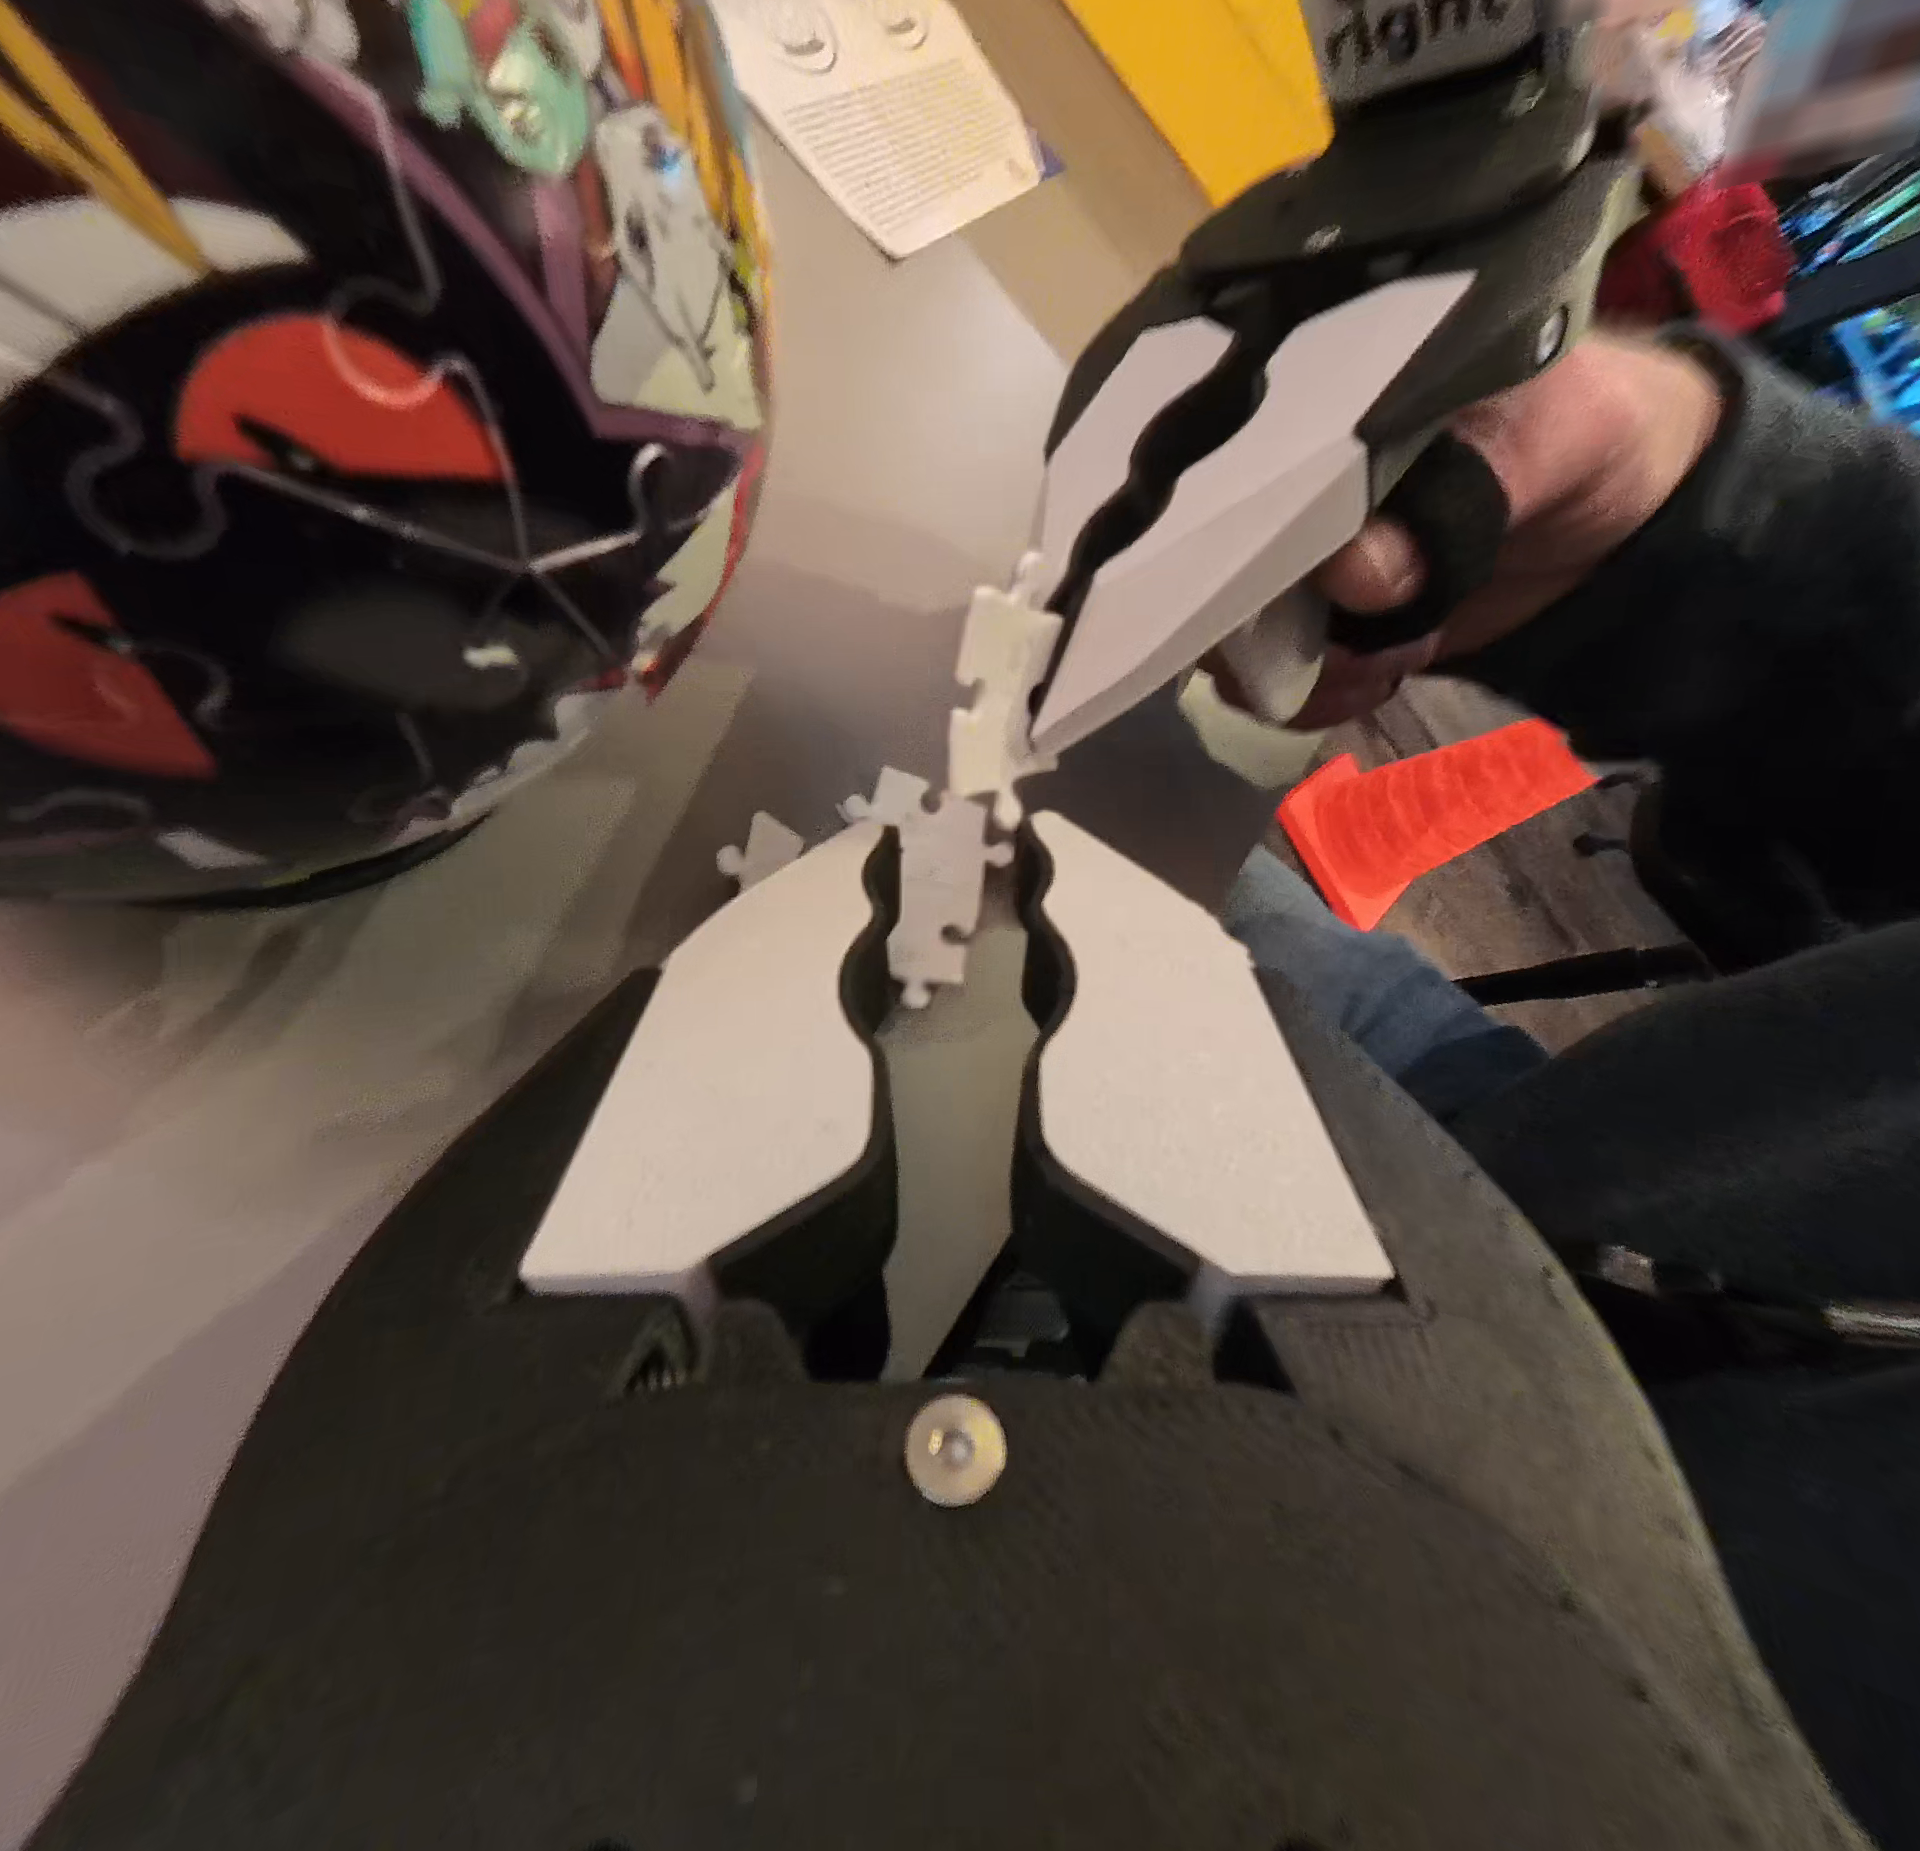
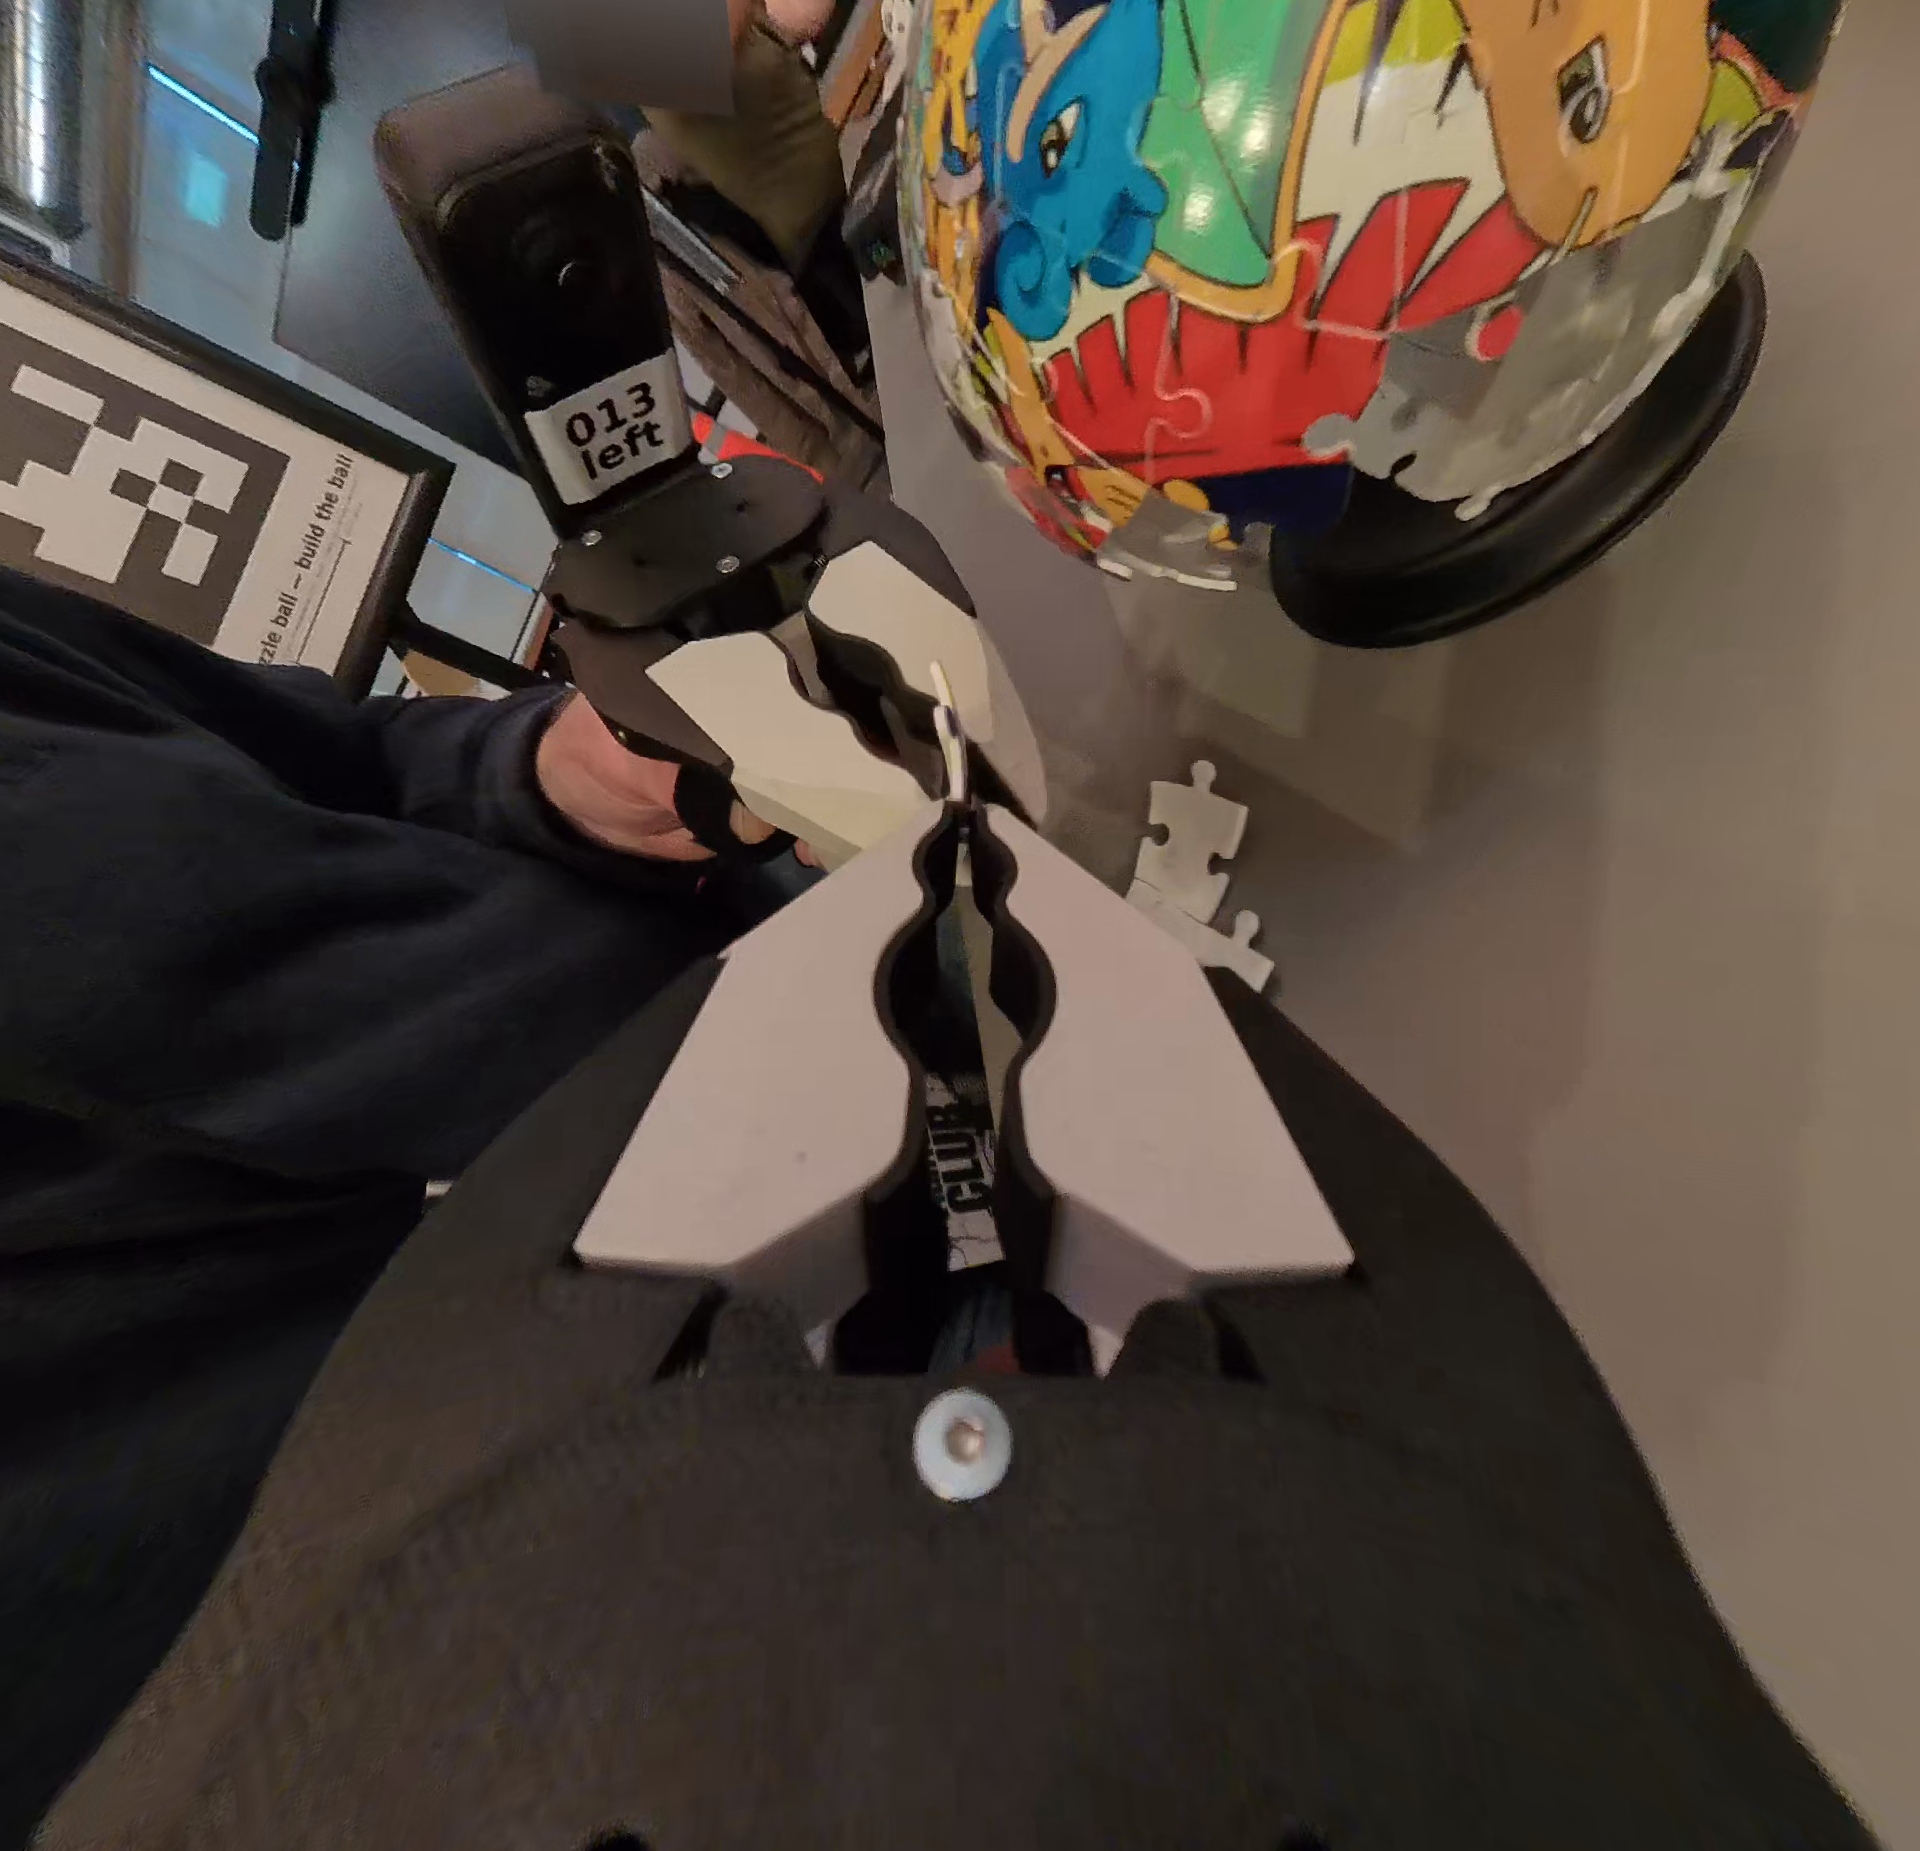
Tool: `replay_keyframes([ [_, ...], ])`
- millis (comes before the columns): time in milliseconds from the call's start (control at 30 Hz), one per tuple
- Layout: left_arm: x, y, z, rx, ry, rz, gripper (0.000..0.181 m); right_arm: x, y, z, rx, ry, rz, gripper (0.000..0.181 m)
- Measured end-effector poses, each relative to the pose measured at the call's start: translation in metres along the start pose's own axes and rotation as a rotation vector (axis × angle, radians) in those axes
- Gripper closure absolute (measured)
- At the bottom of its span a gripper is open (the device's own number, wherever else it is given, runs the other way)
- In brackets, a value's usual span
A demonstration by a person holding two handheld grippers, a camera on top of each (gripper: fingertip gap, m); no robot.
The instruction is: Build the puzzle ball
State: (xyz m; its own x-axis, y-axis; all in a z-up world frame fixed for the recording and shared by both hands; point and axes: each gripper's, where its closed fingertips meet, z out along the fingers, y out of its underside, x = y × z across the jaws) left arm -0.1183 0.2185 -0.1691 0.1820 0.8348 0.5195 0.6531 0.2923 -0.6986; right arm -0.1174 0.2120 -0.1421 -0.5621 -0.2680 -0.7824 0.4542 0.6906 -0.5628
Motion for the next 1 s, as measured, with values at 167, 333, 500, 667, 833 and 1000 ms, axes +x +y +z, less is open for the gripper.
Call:
replay_keyframes([
  [167, 0.017, -0.011, -0.001, 0.069, 0.136, -0.063, 0.178, -0.006, -0.001, -0.005, 0.064, -0.012, -0.006, 0.181],
  [333, 0.025, -0.010, -0.002, 0.057, 0.205, -0.077, 0.180, -0.004, 0.004, -0.010, 0.017, 0.059, -0.113, 0.178],
  [500, 0.027, -0.001, -0.002, -0.056, 0.232, -0.051, 0.180, -0.009, -0.002, -0.015, -0.051, 0.145, -0.261, 0.168],
  [667, 0.029, 0.008, 0.001, -0.164, 0.251, -0.002, 0.180, -0.002, 0.013, -0.009, -0.194, 0.181, -0.339, 0.179],
  [833, 0.024, 0.011, 0.003, -0.204, 0.243, -0.008, 0.180, 0.002, 0.014, -0.010, -0.192, 0.174, -0.288, 0.179],
  [1000, 0.022, 0.013, 0.006, -0.223, 0.246, -0.012, 0.180, 0.001, 0.009, -0.012, -0.165, 0.189, -0.303, 0.174],
])
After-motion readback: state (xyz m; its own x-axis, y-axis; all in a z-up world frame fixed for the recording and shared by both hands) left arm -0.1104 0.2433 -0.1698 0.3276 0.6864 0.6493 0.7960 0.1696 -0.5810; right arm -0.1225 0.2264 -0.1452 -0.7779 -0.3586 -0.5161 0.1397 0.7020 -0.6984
